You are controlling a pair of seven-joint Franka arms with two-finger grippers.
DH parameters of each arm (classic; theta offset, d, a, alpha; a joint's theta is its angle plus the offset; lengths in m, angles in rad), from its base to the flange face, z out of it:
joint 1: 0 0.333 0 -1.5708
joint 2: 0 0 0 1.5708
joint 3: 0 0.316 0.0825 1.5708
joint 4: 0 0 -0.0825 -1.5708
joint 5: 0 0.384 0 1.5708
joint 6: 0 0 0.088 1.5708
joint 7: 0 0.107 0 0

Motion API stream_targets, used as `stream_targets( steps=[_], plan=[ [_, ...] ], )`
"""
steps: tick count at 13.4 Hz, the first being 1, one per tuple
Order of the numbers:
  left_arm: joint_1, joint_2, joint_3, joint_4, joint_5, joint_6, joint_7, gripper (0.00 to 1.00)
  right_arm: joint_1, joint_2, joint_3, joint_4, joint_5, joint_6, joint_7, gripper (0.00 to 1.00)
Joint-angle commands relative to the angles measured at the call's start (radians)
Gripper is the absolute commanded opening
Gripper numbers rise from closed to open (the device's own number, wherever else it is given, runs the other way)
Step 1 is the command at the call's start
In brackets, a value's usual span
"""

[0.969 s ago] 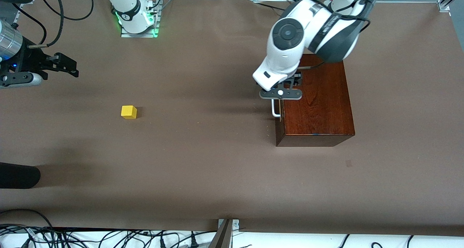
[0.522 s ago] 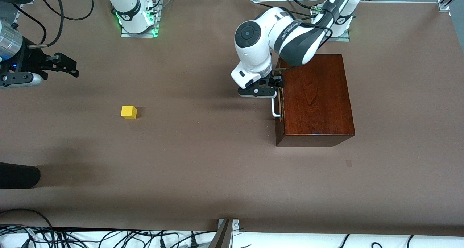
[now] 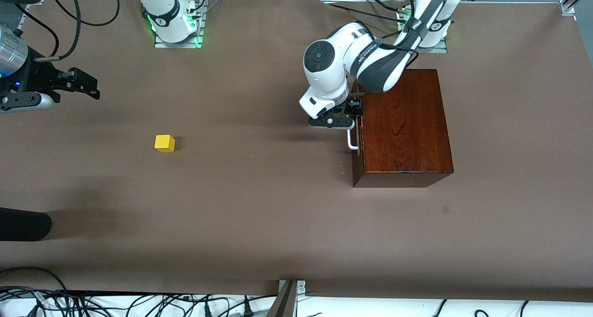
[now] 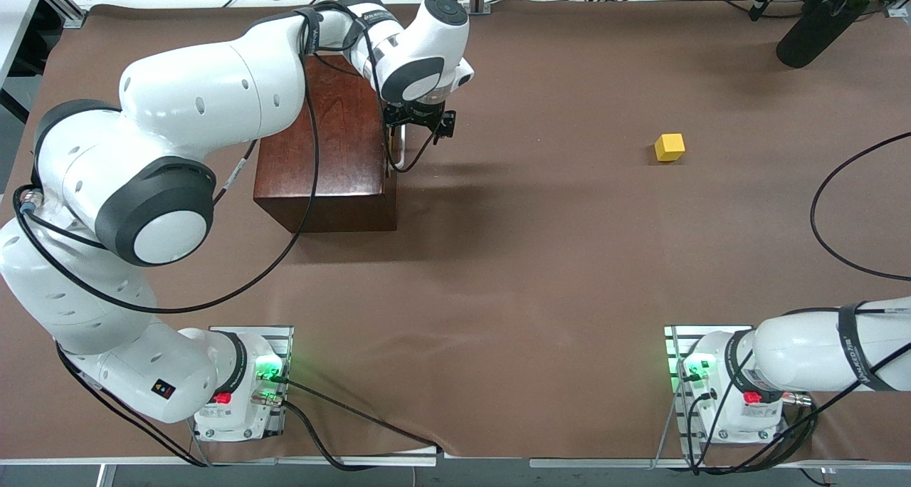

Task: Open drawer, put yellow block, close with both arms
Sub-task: 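Pull the drawer open with the left gripper while the right gripper reaches the cube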

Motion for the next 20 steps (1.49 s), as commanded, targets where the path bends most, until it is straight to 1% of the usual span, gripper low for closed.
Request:
stream_targets(
  steps=[1,4,9,10,13,14,15,18,20],
  plan=[
    [0.002,-0.005,0.0,-0.027,0.028,0.034,-0.016,1.0,0.0,0.032,0.006,0.071,-0.004,-0.009,-0.005,1.0],
    [0.002,0.003,0.0,-0.049,0.029,0.068,-0.016,1.0,0.003,0.054,0.009,0.072,0.004,0.011,-0.004,1.0],
    [0.002,0.024,0.001,-0.047,0.029,0.082,-0.016,1.0,0.003,0.08,0.012,0.072,0.013,0.036,-0.013,1.0],
    [0.003,0.023,0.0,-0.049,0.029,0.102,-0.016,1.0,0.003,0.094,0.012,0.072,0.022,0.045,-0.015,1.0],
    [0.002,0.04,0.0,-0.046,0.029,0.143,-0.016,1.0,0.002,0.134,0.01,0.069,0.01,0.04,-0.018,1.0],
    [0.0,0.04,0.0,-0.041,0.029,0.143,-0.016,1.0,0.002,0.176,0.01,0.072,0.008,0.034,-0.018,1.0],
    [-0.001,0.04,0.0,-0.04,0.029,0.145,-0.016,1.0,0.0,0.195,0.009,0.073,0.011,0.033,-0.019,1.0],
    [-0.004,0.052,0.0,-0.037,0.029,0.165,-0.016,1.0,0.016,0.206,0.012,0.059,0.01,0.045,0.002,1.0],
    [-0.004,0.06,0.0,-0.033,0.029,0.178,-0.016,1.0,0.025,0.206,0.012,-0.003,0.01,0.103,0.04,1.0]
  ],
)
